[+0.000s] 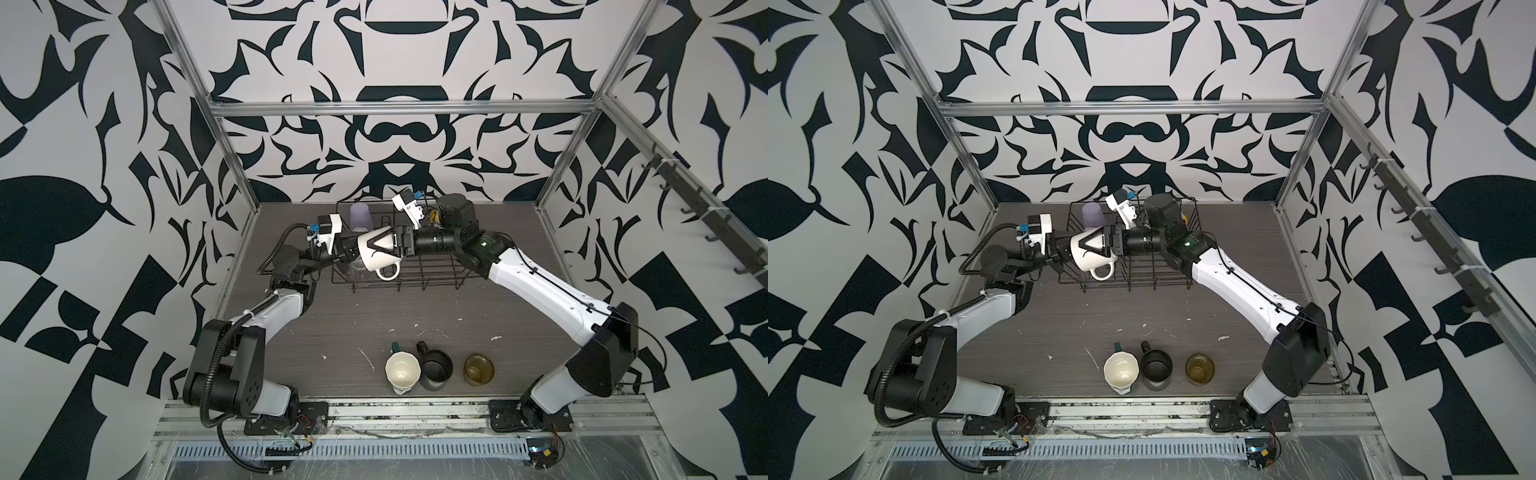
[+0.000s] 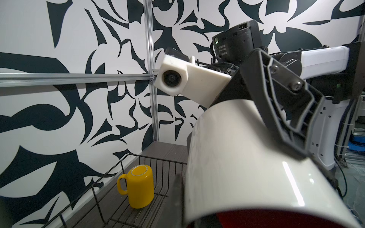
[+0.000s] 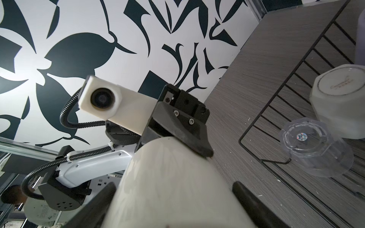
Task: Load cups into a dish rack
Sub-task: Place the cup upside down at the dish rack.
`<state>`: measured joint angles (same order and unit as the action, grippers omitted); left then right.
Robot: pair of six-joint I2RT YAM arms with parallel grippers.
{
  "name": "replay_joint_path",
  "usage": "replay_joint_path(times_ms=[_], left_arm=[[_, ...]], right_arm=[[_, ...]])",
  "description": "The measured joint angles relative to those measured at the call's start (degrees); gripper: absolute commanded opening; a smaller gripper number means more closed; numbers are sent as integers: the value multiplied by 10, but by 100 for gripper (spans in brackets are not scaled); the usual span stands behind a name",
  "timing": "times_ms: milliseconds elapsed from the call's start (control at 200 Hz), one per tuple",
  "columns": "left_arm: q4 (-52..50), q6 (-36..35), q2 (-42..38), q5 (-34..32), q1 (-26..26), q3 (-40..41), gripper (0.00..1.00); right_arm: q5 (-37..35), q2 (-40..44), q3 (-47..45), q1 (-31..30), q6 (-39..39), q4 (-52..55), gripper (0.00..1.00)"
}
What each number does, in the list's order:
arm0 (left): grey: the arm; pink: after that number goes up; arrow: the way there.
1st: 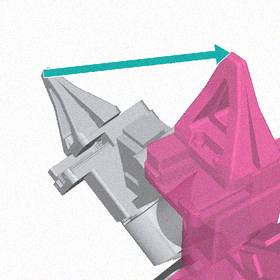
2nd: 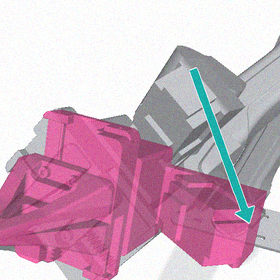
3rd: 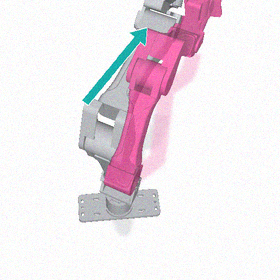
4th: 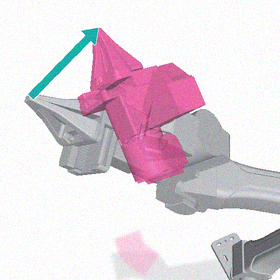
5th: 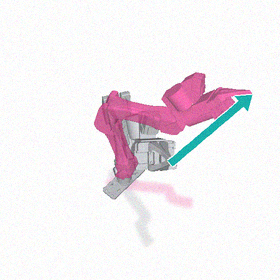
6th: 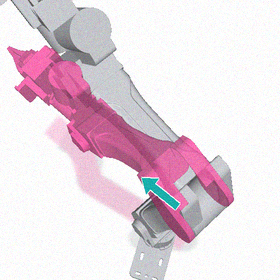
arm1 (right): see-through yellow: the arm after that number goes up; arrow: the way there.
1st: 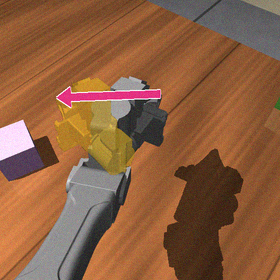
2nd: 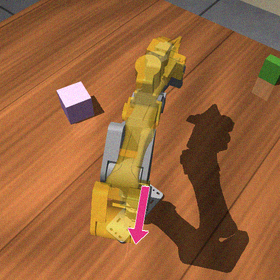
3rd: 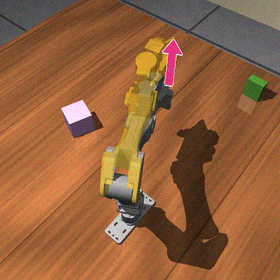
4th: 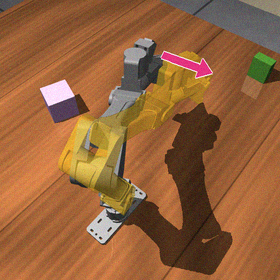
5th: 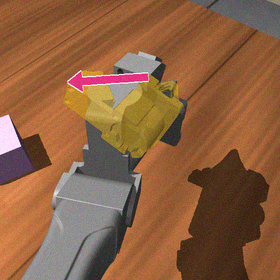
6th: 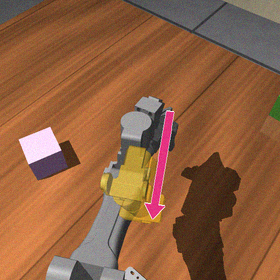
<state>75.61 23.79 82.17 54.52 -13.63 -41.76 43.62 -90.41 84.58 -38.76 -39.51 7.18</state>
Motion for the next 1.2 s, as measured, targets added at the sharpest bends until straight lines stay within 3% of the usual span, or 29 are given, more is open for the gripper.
replay_joint_path(times_ms=[25,220,535,955,1200], left_arm=[[0,0,0,-1,0,0,11],[0,-13,0,-27,-9,0,26],[0,-24,0,-45,-14,0,31],[4,-29,0,-84,-9,0,57],[3,-40,0,-111,2,2,94]], right_arm=[[-1,0,0,0,0,-1,0],[-23,1,0,-9,-2,10,0],[-38,1,0,-10,-10,21,0],[-42,16,-6,10,-15,33,0],[-44,28,-11,26,-15,48,0]])
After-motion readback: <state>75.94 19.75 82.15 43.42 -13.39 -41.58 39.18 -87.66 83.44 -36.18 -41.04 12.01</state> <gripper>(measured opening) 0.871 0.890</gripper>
